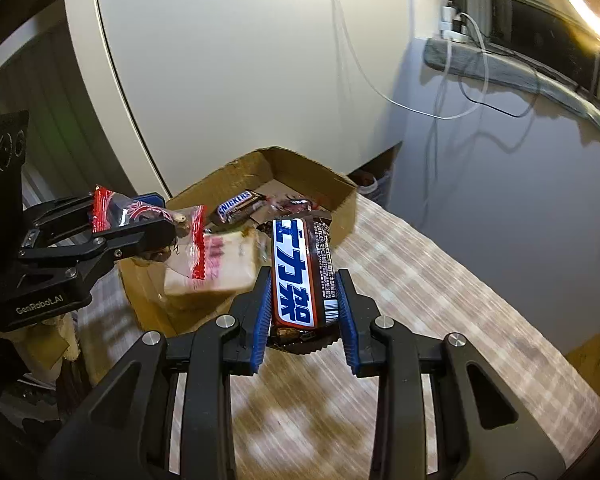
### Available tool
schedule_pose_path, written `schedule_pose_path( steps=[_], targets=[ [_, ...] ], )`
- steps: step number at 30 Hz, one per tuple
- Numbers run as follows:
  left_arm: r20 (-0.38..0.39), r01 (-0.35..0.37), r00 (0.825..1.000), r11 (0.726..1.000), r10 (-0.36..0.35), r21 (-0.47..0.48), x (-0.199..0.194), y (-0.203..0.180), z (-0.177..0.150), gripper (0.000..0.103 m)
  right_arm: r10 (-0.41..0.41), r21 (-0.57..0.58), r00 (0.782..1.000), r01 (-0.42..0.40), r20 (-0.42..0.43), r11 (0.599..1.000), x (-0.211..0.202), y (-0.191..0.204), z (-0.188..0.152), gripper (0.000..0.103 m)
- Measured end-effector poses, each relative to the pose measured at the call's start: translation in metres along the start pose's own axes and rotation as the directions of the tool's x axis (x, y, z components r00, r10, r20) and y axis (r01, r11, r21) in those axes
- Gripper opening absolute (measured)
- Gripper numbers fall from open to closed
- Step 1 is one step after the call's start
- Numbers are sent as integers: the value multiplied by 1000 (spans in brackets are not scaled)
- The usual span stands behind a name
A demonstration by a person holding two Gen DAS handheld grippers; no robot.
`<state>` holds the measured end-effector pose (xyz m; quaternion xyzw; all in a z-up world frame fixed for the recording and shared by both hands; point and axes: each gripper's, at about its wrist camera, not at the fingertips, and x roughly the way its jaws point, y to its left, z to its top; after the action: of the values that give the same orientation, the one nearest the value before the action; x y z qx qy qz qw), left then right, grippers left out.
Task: Organize snacks
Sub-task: 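Carry the red-wrapped chocolate and blue-lettered bar over the box with both tools, then open both tools to drop the red chocolate and blue-lettered bar into the box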
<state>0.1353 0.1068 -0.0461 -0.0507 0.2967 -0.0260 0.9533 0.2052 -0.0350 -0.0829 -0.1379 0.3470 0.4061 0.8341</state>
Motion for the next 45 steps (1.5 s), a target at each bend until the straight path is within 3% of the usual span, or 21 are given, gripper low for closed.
schedule_pose_path(
  steps=[22,25,29,33,34,37,41,45],
  targets=[
    [-2,-83,997,996,83,-44,15,45,1,36,15,-17,998,-16,-68,1000,85,27,50,32],
    [1,-96,995,995,96,-35,14,43,1,39,8,-13,998,-9,-62,1000,88,27,51,35],
    [8,-105,994,993,106,-49,11,47,1,50,-8,-14,999,7,-42,1000,86,28,53,55],
    [7,-117,993,992,118,-54,10,49,1,52,-16,-14,999,15,-35,1000,82,29,53,55],
    [8,-123,992,991,123,-54,9,49,1,60,-19,-14,999,18,-34,1000,81,29,53,55],
    [20,-131,991,990,132,-55,5,49,1,63,-25,-12,999,25,-26,1000,78,28,52,67],
    [26,-138,990,989,139,-54,2,49,2,71,-31,-22,999,30,-19,999,72,31,51,67],
    [33,-143,989,988,145,-50,-1,47,1,71,-44,-30,999,43,-13,999,67,35,50,67]
  ],
)
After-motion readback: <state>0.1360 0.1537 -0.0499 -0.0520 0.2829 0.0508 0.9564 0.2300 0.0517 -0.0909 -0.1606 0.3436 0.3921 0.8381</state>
